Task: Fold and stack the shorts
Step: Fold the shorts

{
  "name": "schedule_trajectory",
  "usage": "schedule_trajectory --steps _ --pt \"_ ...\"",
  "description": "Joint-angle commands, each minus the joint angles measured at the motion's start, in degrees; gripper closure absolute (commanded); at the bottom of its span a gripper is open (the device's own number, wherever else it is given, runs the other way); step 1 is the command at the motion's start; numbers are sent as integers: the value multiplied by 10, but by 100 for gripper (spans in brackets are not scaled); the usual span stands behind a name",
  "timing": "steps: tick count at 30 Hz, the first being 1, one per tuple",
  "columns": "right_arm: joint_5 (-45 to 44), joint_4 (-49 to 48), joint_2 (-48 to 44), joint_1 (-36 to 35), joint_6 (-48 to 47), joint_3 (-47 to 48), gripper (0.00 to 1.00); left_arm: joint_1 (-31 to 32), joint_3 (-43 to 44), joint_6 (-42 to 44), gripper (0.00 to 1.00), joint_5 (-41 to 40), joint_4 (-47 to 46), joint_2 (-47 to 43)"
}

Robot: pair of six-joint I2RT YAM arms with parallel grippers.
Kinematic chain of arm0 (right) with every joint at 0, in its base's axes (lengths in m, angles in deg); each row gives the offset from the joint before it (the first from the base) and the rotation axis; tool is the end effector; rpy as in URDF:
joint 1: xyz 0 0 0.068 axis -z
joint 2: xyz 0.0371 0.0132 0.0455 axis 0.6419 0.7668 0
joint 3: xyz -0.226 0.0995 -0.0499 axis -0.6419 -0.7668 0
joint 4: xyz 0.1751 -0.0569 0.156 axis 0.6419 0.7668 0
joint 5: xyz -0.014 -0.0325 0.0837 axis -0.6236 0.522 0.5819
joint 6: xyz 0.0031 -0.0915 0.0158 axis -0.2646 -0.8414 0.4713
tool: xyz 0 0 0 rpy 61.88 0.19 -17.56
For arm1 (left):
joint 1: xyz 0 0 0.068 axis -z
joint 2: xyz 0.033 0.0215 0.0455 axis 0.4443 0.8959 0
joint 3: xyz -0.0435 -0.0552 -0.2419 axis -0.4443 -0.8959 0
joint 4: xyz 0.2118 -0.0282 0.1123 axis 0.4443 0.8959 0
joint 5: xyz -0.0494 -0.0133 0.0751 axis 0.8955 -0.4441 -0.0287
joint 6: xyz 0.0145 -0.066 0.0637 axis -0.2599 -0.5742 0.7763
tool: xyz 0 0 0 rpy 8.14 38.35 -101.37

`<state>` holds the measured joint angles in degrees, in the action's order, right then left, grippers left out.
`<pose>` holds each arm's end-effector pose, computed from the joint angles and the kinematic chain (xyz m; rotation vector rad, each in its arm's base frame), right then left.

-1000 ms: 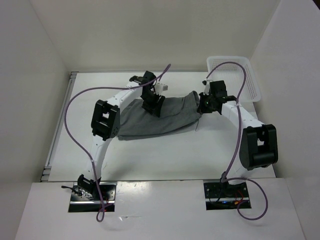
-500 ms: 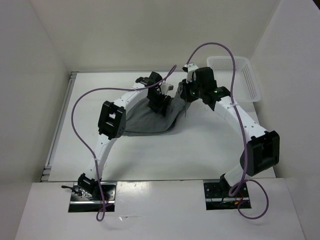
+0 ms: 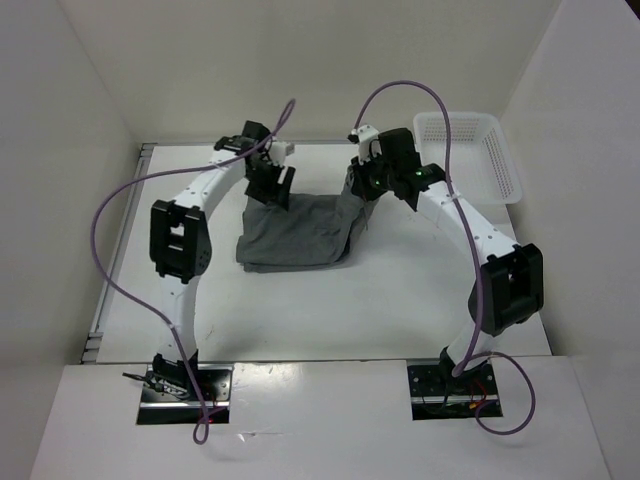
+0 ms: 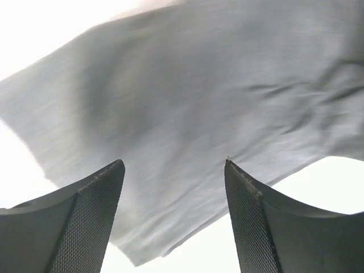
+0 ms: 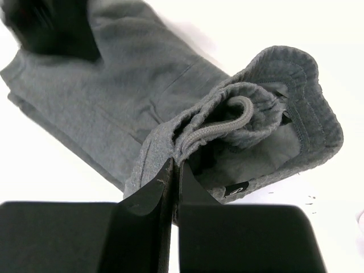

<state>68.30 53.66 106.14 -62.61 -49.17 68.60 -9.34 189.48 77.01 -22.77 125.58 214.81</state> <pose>0.3547 0.1697 0.2819 -0.7172 2.1023 0.4054 0.4444 -0.1606 0.1820 0.4827 2.6294 -0.4756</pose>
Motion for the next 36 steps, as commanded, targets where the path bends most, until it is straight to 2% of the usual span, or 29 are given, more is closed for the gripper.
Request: schedule_trajectory --steps 1,8,11,12,13,16,20,21,26,32,33,34,35,36 --pt "34 -4 0 -17 -48 36 100 -31 -52 2 22 -75 -3 -37" --pt "45 16 35 -71 -113 91 100 -94 -122 2 22 -89 -41 -17" --pt "40 22 57 -89 -129 118 100 -105 -135 2 23 -51 -53 0" --pt "40 28 63 -102 -144 126 100 -105 -135 2 27 -27 -53 10" --pt "40 28 69 -109 -152 135 100 -105 -135 2 47 -16 -47 30" --pt "40 47 112 -141 -194 187 100 -105 -123 2 81 40 -47 59" --pt "47 59 158 -184 -214 250 100 -111 -118 2 93 90 -42 64" --pt "47 59 180 -194 -214 261 100 -111 -110 2 100 99 -42 64" --pt "60 64 237 -235 -228 313 100 -111 -115 2 100 130 -37 64" --pt "49 50 267 -246 -195 316 100 -116 -126 2 100 130 -37 59" --pt "34 43 272 -251 -186 310 97 -116 -126 2 100 130 -37 59" --pt "33 38 277 -251 -186 310 89 -116 -126 2 100 122 -37 59" --pt "28 38 277 -258 -181 316 77 -116 -126 2 98 116 -37 54" --pt "28 32 283 -258 -181 321 55 -116 -126 2 93 107 -37 54"
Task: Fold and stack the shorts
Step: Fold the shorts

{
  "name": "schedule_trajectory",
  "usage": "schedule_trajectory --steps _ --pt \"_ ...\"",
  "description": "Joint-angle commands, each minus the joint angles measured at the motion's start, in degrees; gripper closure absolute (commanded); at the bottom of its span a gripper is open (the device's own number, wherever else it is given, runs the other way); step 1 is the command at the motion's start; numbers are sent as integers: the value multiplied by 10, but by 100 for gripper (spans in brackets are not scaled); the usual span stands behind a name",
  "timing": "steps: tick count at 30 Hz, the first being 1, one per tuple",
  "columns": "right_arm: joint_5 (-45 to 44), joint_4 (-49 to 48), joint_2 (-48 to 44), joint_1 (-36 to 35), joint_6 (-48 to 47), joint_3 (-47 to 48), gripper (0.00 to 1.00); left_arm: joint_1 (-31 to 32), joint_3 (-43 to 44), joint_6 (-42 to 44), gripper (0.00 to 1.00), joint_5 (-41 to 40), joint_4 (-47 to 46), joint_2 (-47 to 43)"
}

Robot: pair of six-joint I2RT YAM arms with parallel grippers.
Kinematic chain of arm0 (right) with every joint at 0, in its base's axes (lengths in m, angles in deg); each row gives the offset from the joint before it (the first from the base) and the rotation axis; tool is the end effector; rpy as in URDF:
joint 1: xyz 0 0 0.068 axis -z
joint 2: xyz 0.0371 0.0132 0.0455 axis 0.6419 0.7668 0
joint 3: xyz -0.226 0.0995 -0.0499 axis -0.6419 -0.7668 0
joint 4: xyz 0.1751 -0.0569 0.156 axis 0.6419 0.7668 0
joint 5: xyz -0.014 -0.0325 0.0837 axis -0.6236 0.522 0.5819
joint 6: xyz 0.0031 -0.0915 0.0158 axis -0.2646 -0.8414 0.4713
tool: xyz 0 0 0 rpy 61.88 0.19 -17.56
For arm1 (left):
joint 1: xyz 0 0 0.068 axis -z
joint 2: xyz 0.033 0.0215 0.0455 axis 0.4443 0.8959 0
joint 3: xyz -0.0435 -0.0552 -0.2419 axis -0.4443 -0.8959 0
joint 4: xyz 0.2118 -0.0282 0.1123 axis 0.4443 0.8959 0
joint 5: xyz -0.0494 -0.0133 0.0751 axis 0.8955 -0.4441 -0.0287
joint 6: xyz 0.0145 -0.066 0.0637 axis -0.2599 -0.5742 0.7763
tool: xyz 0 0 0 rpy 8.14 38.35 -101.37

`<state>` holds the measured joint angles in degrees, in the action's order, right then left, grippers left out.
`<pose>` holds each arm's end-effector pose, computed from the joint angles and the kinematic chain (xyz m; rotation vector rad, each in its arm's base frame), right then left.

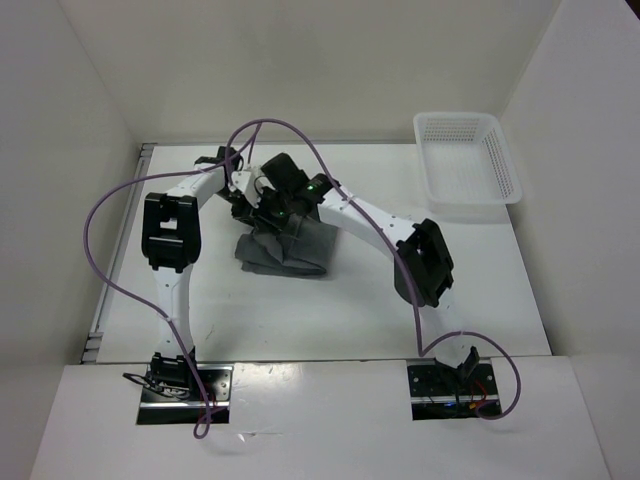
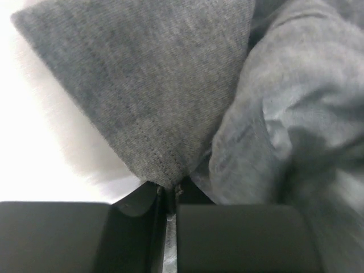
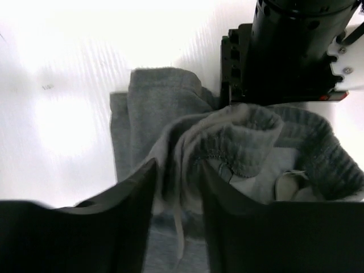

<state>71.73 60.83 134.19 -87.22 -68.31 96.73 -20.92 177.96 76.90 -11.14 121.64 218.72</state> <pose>0.3149 0.3774 0.2316 -1.5417 1.7774 0.5226 0.4440 -0.0816 0.1041 0.2227 2.7974 -0.7157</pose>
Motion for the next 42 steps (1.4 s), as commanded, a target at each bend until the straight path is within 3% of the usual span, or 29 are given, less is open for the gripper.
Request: schedule_trajectory --steps 1,3,4,5,9,11,13,14,17,19,24,26,27,28,29,30,31,36,40,42 --pt "-6 -40 3 -21 11 46 53 0 -11 3 89 -22 3 9" --pt "-6 -40 3 -41 11 75 47 0 -18 3 81 -80 -12 3" --pt "1 -40 3 -47 21 88 35 0 -18 3 74 -94 -12 3" --pt "6 -40 3 -54 32 101 32 -6 -18 3 70 -111 -18 -2" --pt "18 -46 -15 -68 95 145 31 -17 -18 3 52 -129 -18 -13" --pt "-20 -46 -49 -68 95 97 39 -24 -18 3 46 -142 -18 -31" --pt "-75 -64 -80 -62 84 42 51 -30 -18 3 33 -166 -18 -58" --pt "-88 -72 -114 -57 83 -22 67 -36 -18 3 26 -174 -18 -68" --pt "-106 -94 -173 -26 117 -133 82 -56 -7 3 0 -194 -18 -107" --pt "-106 -103 -194 -14 134 -173 93 -67 10 3 0 -188 -10 -147" --pt "-136 -138 -205 -2 139 -256 98 -34 9 3 0 -90 -4 -273" --pt "-136 -161 -205 24 144 -291 100 -29 9 3 4 -25 21 -274" --pt "-136 -167 -210 35 154 -300 100 -29 -3 3 11 -7 37 -268" --pt "-130 -167 -211 46 160 -317 100 -29 -15 3 34 20 37 -259" --pt "-130 -172 -211 67 175 -325 100 -29 -30 3 50 31 37 -259" --pt "-123 -172 -218 78 184 -333 100 -24 -46 3 61 44 37 -250" --pt "-117 -172 -225 87 195 -350 95 -19 -71 3 65 58 37 -243" --pt "-86 -196 -245 122 238 -403 85 32 -96 3 33 44 32 -238" --pt "-29 -197 -267 128 271 -444 62 51 -130 3 24 33 19 -238" --pt "-6 -197 -272 134 285 -472 57 56 -151 3 23 39 14 -238"
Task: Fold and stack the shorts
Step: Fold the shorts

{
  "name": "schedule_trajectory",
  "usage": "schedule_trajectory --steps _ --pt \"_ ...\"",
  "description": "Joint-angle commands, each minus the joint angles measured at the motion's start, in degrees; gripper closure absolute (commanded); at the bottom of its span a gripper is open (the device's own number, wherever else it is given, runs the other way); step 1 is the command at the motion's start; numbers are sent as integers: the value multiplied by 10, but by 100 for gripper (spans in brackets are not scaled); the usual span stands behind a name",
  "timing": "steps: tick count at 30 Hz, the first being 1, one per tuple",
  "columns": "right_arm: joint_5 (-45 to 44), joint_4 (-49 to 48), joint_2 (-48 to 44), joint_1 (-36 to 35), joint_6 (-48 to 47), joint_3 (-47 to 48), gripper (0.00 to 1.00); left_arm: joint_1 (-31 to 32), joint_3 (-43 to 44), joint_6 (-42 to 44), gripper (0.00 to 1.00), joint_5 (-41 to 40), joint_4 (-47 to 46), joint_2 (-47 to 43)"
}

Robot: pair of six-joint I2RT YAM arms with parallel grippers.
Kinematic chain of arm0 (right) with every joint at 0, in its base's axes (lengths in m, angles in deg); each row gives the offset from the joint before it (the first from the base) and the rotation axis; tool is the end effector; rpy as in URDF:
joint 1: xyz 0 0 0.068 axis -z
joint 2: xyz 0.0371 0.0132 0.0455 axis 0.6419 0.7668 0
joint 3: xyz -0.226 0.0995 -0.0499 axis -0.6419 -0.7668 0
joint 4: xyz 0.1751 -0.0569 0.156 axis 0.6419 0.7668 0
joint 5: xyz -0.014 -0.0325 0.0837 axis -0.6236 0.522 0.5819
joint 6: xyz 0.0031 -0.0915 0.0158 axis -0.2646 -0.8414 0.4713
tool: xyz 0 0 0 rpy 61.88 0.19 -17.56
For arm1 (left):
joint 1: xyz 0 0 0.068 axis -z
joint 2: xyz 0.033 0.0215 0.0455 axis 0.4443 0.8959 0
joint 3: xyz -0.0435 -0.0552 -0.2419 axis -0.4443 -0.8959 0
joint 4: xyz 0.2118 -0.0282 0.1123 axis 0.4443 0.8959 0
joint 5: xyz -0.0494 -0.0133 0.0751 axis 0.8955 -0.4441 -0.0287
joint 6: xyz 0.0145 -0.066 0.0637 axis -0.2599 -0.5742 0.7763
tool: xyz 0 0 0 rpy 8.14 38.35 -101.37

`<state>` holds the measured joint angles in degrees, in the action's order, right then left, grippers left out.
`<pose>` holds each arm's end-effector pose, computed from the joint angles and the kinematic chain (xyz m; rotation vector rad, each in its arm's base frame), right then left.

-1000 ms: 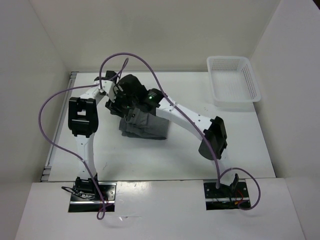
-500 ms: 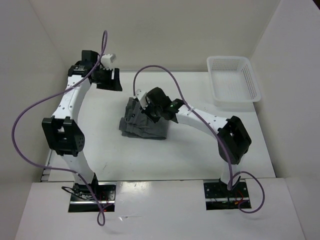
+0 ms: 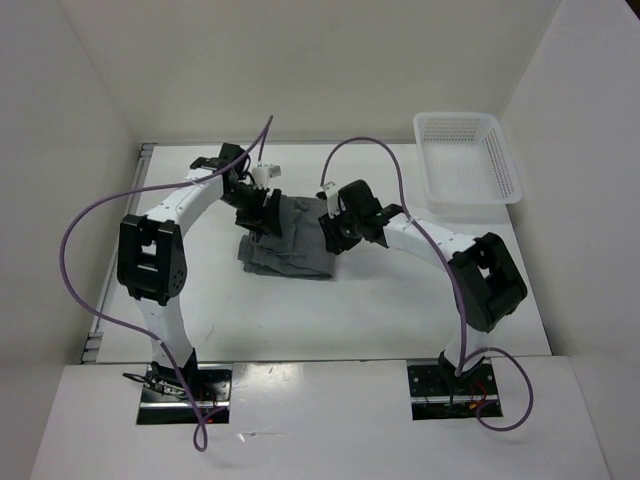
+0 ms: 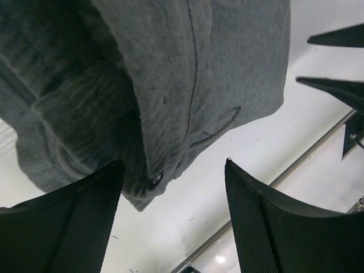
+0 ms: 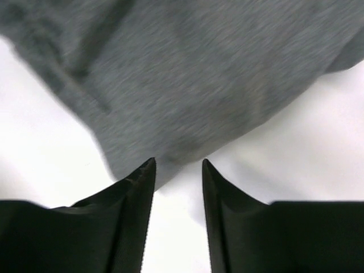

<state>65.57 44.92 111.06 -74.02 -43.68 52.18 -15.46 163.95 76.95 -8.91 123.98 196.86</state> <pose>0.3075 0.2273 0.1687 -0.8603 2.3148 0.4762 0.3734 -0.1147 0.1891 0.3899 2.6950 -0.7790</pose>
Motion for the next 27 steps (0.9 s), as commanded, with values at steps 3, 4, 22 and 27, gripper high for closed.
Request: schedule_trajectory --steps 3,4,22,27 --pt "86 -43 -57 14 66 -68 52 14 -36 3 21 -16 -26 -19" --pt "104 -50 -63 14 73 -77 51 14 -41 3 21 -16 -26 -11" --pt "157 -265 -43 19 241 -171 43 -22 60 3 94 79 159 57" --pt "103 -265 -29 19 282 -171 39 -27 40 3 85 87 217 89"
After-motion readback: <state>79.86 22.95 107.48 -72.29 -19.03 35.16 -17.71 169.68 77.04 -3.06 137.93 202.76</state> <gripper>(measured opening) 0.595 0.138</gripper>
